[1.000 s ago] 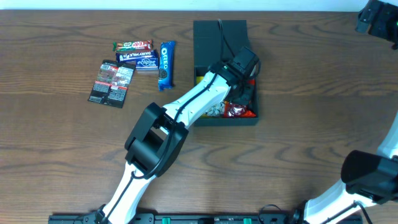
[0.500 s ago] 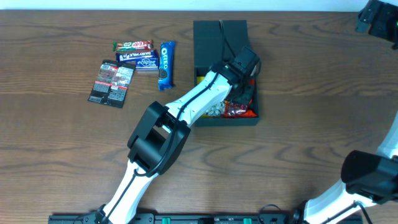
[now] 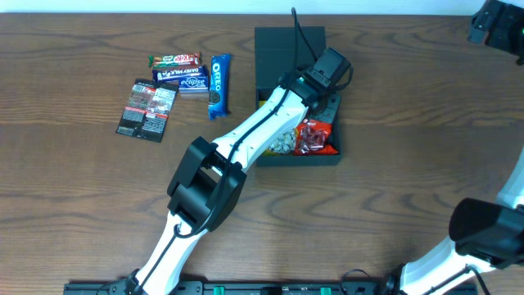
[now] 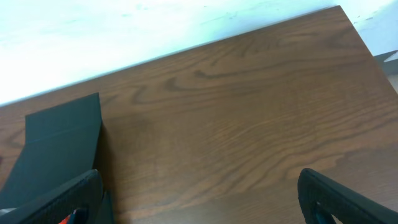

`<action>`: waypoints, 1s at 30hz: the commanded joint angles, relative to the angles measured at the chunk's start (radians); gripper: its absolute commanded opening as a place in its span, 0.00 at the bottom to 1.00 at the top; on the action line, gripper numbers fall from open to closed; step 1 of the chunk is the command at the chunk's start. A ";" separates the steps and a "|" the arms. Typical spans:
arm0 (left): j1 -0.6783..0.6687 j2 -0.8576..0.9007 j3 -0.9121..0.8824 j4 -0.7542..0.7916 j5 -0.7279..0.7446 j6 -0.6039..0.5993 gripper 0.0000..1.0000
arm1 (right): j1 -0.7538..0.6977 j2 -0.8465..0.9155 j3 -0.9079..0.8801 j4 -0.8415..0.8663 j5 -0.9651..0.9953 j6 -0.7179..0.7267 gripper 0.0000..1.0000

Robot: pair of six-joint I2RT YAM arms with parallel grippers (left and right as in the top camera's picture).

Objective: Pack container

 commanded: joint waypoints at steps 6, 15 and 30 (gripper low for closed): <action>0.003 0.098 0.008 0.069 0.064 -0.032 0.06 | -0.009 -0.011 -0.005 0.001 0.000 0.010 0.99; 0.006 0.164 0.008 0.079 0.094 -0.043 0.06 | -0.019 -0.011 -0.005 0.003 -0.001 0.010 0.99; 0.045 -0.099 0.121 0.005 -0.127 0.008 0.05 | -0.022 -0.011 -0.005 0.003 -0.001 0.010 0.99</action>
